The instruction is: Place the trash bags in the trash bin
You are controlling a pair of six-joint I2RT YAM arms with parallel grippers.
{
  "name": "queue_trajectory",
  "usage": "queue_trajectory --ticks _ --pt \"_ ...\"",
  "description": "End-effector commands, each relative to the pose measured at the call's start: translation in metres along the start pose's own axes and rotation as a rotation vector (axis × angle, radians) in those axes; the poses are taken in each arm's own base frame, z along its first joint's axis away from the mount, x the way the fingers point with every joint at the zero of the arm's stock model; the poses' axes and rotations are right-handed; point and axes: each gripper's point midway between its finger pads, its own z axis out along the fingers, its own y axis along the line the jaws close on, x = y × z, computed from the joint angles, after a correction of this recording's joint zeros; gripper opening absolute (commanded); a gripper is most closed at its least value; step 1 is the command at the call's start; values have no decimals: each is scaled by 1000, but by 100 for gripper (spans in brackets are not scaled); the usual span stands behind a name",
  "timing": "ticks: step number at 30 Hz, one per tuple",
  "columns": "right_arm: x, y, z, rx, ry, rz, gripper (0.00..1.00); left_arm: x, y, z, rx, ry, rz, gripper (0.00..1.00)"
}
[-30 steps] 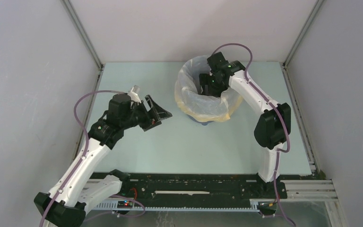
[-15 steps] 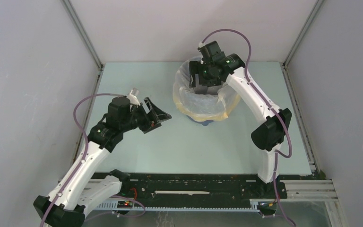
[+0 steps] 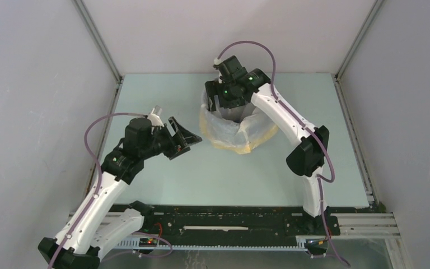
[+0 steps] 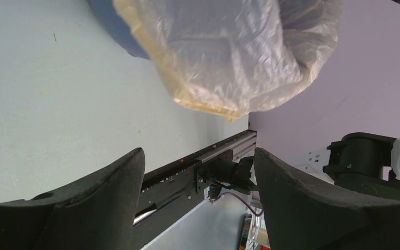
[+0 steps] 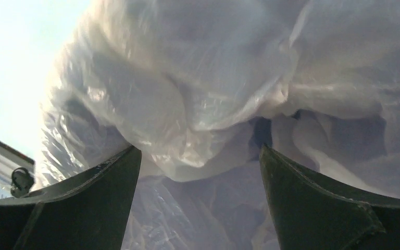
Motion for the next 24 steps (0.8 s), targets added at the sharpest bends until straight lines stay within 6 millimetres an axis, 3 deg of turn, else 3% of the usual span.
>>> queue_trajectory --ticks 1,5,8,14,17,19,24 --pt "-9 -37 -46 63 -55 48 93 5 4 0 7 3 -17 81" --pt "-7 -50 -74 45 -79 43 94 5 -1 4 32 15 -14 82" --pt "-8 -44 -93 -16 -88 46 95 5 -7 11 61 34 -13 84" --pt "-21 -27 -131 -166 -147 137 95 11 -20 44 233 97 -134 82" --pt "-23 -24 -149 -203 -164 154 94 17 -17 63 219 133 -147 82" --pt "-22 -23 -163 -219 -178 163 94 19 -13 76 194 158 -166 81" --pt "-3 -27 -193 -236 -205 172 94 2 -25 103 217 152 -156 76"
